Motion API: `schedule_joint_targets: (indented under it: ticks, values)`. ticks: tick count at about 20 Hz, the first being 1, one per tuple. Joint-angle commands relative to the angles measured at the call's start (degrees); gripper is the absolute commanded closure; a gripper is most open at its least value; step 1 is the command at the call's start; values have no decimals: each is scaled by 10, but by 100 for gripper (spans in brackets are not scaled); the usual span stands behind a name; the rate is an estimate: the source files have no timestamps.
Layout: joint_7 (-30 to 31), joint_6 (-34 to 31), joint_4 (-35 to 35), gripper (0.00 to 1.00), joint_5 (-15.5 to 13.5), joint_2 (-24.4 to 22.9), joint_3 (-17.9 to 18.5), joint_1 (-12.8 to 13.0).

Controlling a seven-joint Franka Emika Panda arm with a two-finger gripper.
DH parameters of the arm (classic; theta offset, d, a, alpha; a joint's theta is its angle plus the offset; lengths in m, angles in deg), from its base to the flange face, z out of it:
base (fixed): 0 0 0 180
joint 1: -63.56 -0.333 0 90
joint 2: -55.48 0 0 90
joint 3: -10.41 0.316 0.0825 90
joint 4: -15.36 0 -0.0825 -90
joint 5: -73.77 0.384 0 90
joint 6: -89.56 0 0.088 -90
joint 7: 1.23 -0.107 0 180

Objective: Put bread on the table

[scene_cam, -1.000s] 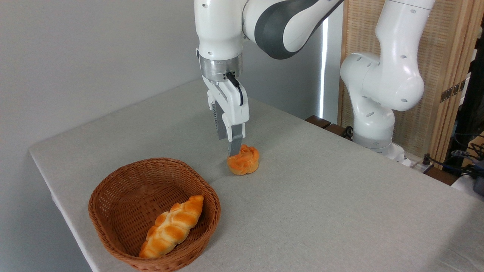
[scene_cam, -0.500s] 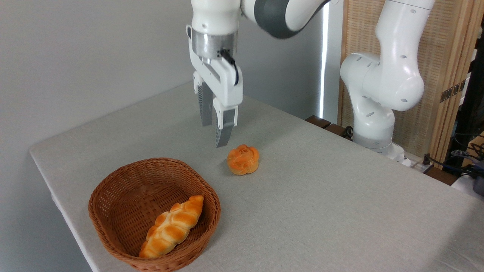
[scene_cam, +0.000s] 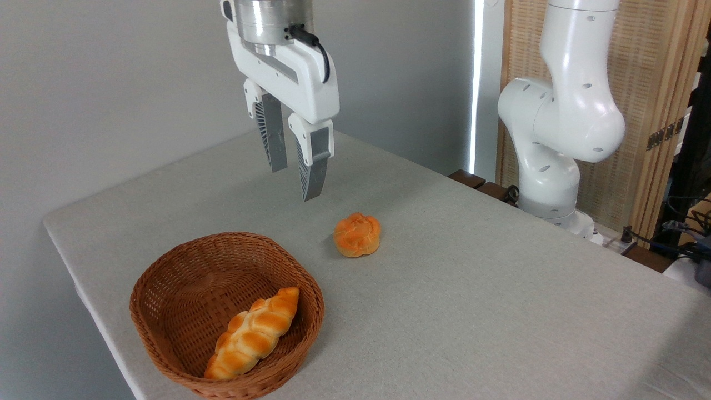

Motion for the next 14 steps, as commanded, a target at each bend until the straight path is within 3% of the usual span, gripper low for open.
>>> schedule_joint_targets:
  ticks: [1,4,11,14]
  values:
    - [36,-34,50,0,41,32,-27,-11]
    - [37,-33,51,0,47,36,-34,-16]
    - [53,-25,56,0,47,42,-63,-67]
    - [49,-25,56,0,50,42,-63,-68]
